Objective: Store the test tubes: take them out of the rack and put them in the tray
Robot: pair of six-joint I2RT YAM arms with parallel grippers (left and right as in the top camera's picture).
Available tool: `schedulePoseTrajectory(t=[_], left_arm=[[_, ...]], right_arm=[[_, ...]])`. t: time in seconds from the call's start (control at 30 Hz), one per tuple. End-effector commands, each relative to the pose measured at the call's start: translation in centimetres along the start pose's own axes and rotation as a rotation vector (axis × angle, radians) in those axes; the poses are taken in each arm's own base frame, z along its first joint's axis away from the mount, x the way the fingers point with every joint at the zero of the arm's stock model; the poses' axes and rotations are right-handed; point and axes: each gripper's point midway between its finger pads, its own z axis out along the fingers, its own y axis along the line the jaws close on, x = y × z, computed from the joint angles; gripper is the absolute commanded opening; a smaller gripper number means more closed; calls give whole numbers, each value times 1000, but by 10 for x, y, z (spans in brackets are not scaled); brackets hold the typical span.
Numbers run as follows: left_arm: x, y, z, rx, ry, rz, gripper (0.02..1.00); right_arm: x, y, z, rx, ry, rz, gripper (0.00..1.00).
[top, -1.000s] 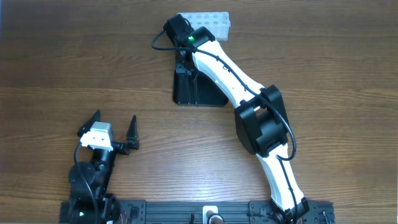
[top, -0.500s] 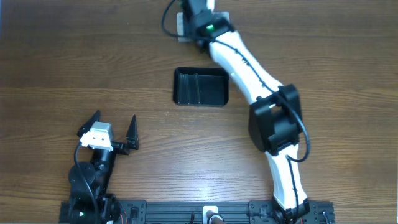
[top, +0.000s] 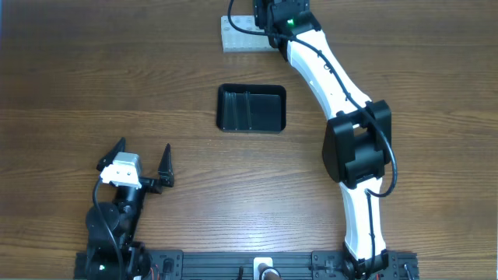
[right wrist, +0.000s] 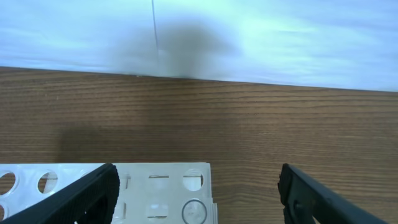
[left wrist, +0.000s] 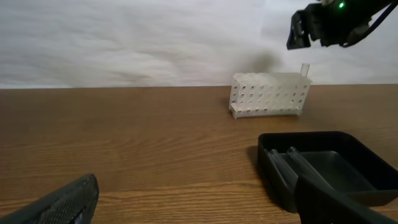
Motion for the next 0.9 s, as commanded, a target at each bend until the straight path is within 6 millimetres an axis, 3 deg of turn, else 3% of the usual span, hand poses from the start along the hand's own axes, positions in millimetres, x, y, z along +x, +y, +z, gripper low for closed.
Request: schedulePoseTrajectory(t=[0.03,0.47,0.9], left_arm=[[2,0,0,5,1,11,1000],[2,0,0,5,1,11,1000],[2,0,0,5,1,11,1000]], right_arm=[[26,6,23,6,52,-33,779],[40,-6,29,34,101,83,649],[46,-9,30,36,127,80,393]])
